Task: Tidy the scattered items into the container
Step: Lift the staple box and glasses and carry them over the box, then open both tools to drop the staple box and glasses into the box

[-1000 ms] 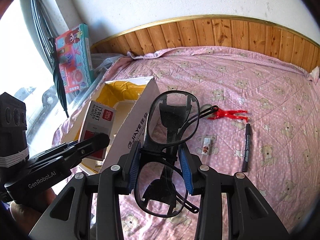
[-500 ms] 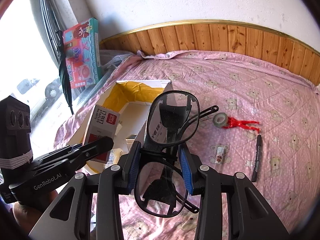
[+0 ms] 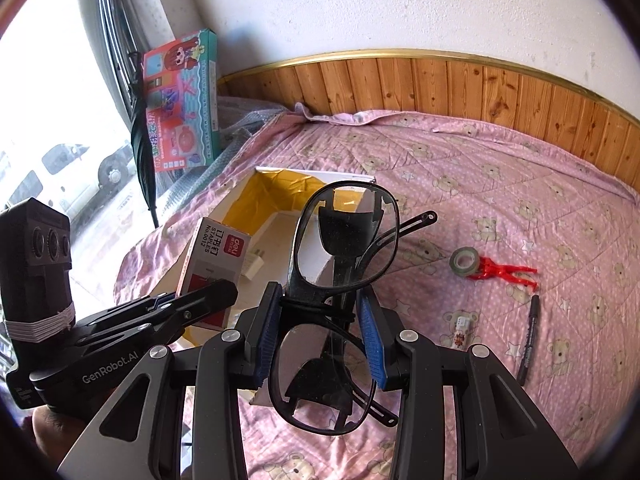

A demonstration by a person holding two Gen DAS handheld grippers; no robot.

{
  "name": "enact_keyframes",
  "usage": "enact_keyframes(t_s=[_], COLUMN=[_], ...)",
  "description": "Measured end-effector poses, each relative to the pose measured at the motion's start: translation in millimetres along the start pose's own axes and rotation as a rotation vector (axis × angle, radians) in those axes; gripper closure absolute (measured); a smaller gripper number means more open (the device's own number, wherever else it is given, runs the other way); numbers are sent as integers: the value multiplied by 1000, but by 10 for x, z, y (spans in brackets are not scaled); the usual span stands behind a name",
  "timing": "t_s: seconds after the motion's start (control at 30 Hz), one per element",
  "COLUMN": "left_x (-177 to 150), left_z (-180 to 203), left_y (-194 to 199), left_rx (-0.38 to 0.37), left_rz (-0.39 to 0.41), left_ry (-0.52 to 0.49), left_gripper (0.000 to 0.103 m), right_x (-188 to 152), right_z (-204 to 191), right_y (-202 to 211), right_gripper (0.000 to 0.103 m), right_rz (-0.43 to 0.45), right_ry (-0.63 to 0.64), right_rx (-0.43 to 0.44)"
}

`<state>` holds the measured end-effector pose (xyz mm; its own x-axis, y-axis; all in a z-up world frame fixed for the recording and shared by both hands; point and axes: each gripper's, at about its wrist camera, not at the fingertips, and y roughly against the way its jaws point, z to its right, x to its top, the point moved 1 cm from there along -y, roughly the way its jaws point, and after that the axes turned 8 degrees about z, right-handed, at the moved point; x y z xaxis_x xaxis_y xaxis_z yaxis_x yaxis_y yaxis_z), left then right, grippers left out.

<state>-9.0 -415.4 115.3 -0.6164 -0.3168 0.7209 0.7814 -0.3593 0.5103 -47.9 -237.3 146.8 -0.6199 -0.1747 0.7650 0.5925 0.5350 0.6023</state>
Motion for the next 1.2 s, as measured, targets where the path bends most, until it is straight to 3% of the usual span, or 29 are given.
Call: enact_keyframes(t_s=[0.63, 1.2], left_x=[129, 142], left_z=[-375, -869], left_y=[96, -63], left_rx=[58, 154], left_rz=[31, -13], left_ry=[49, 114], left_gripper=[88, 88], right_x=[186, 229], right_z=[-438, -586], right_y=[-261, -878], right_gripper=[63, 63], right_rz=[-10, -95], right_ry=[77, 109], right_rx=[70, 128])
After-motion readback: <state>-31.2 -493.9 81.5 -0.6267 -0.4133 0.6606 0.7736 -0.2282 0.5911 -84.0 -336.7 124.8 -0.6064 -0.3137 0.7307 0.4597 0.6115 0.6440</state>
